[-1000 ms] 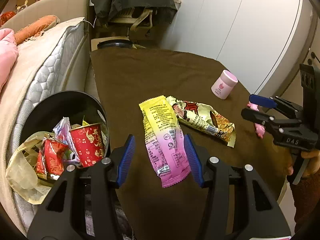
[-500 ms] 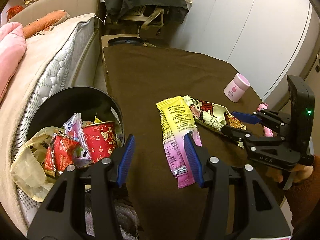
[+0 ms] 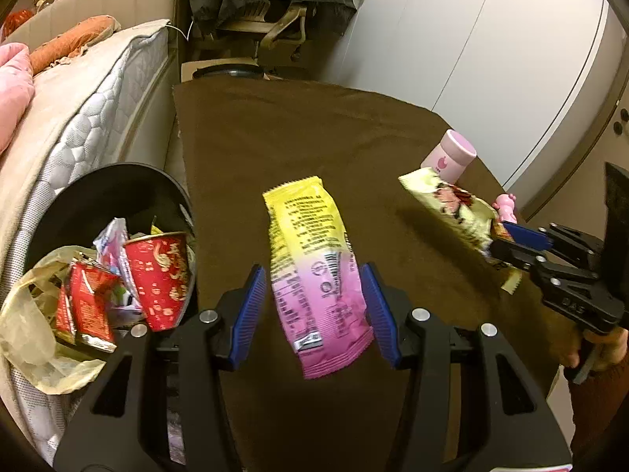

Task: Collect trash
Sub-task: 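Grasp the yellow-pink snack bar with the left gripper while the right grasps the yellow-red chip bag, then carry the yellow-pink snack bar and yellow-red chip bag over the bin with both grippers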

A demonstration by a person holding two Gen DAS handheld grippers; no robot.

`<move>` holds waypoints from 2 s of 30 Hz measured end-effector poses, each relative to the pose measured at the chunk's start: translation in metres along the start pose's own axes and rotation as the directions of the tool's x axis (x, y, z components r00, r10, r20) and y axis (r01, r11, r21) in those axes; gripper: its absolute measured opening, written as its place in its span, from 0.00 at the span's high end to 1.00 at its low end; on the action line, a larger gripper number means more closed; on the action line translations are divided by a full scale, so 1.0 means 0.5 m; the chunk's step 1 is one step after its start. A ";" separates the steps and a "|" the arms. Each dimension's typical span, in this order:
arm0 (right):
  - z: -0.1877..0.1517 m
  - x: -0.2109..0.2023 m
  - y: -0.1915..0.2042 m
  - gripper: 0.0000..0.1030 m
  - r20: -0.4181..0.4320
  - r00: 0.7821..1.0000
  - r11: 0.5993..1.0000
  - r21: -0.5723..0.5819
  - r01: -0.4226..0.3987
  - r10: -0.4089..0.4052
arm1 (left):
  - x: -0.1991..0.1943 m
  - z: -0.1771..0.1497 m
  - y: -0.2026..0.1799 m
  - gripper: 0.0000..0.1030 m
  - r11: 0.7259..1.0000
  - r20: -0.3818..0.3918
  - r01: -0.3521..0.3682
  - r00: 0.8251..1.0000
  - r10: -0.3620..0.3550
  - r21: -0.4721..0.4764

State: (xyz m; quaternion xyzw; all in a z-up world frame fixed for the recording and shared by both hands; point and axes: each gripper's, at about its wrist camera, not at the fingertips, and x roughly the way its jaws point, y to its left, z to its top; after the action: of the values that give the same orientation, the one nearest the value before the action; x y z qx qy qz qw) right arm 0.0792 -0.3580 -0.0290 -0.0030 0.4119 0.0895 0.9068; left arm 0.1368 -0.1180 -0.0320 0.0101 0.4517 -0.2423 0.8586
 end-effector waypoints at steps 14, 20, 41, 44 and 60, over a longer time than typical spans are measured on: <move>-0.043 -0.019 -0.021 0.72 0.008 1.000 0.999 0.034 0.010 -0.010 | 0.061 0.014 -0.036 0.64 0.996 -0.055 -0.089 0.995 0.088 -0.021; -0.051 -0.017 -0.022 0.72 0.004 1.000 0.999 0.045 -0.008 0.008 | 0.051 0.005 -0.042 0.76 0.996 -0.056 -0.088 0.995 0.087 -0.012; -0.007 -0.106 0.041 0.72 0.109 0.994 1.000 0.002 -0.003 0.002 | -0.116 -0.008 -0.091 0.80 0.996 0.100 -0.054 0.994 0.047 0.065; 0.012 -0.126 0.065 0.72 0.132 0.991 1.000 -0.019 -0.003 0.005 | -0.153 -0.004 -0.081 0.80 0.997 0.129 -0.058 0.990 0.050 0.058; 0.133 -0.096 0.205 0.72 0.129 0.986 0.992 -0.084 -0.096 0.106 | -0.302 -0.036 0.093 0.80 0.987 0.242 -0.127 0.959 0.148 -0.099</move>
State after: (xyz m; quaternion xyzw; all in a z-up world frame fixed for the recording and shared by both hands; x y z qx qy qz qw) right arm 0.0809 -0.2595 0.0577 -0.0110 0.3463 0.1513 0.9258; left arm 0.0709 -0.0111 0.0659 -0.0244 0.3483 -0.1625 0.9228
